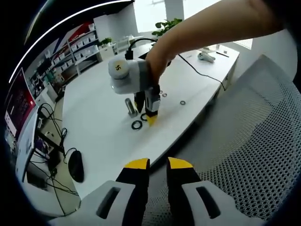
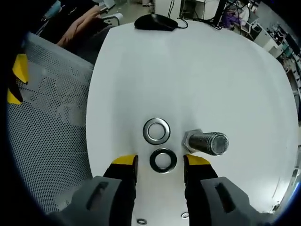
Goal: Place the washer onto the threaded stud by aligning its center hole with the stud, sliding it down to the base, and recovering from edge contact or off-axis alignment until the washer reaches the visible bottom stop.
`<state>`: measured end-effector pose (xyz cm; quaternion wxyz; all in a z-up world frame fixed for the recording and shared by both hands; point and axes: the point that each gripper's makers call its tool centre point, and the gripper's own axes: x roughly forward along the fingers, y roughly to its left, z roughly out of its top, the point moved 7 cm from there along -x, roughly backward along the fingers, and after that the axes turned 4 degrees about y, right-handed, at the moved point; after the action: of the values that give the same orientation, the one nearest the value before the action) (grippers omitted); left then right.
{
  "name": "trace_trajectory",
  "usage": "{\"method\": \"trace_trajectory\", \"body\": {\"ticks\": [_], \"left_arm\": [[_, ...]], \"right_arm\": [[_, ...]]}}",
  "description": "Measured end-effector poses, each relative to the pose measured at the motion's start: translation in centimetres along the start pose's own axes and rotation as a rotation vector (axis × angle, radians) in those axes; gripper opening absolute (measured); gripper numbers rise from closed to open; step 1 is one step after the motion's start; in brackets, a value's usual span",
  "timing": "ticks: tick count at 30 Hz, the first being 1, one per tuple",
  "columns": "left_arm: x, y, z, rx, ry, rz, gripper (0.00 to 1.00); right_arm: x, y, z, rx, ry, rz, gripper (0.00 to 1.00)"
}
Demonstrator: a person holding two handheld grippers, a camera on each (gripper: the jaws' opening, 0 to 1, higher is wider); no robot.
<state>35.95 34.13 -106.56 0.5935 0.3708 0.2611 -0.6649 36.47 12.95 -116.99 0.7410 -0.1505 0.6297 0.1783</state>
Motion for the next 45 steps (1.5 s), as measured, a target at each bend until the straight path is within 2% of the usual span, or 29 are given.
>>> {"method": "trace_trajectory", "body": {"ticks": [4,19,28,40,43,45], "left_arm": [[-0.01,0.01,-0.02,-0.003,0.0,0.002,0.12],[0.0,0.05,0.02,-0.001,-0.002,-0.002,0.12],[0.01,-0.03,-0.04,-0.004,0.002,-0.003,0.12],[0.03,0.04,-0.07,-0.005,0.004,-0.003,0.12],[0.04,0.05,-0.06,-0.006,0.003,-0.002,0.12],[0.03,0.06,-0.04,-0.006,0.003,-0.002,0.12]], "right_arm": [[-0.12,-0.21,-0.45,-0.025,0.048,0.002,0.33],[-0.02,-0.14,-0.08,-0.096,0.081,0.009,0.33],[0.39,-0.4,0.43,-0.138,0.143,0.013,0.33],[0.45,-0.4,0.39,-0.148,0.139,0.011,0.33],[0.31,-0.27,0.23,-0.16,0.118,0.007,0.33],[0.32,-0.36,0.09,-0.129,0.11,0.007,0.34]]}}
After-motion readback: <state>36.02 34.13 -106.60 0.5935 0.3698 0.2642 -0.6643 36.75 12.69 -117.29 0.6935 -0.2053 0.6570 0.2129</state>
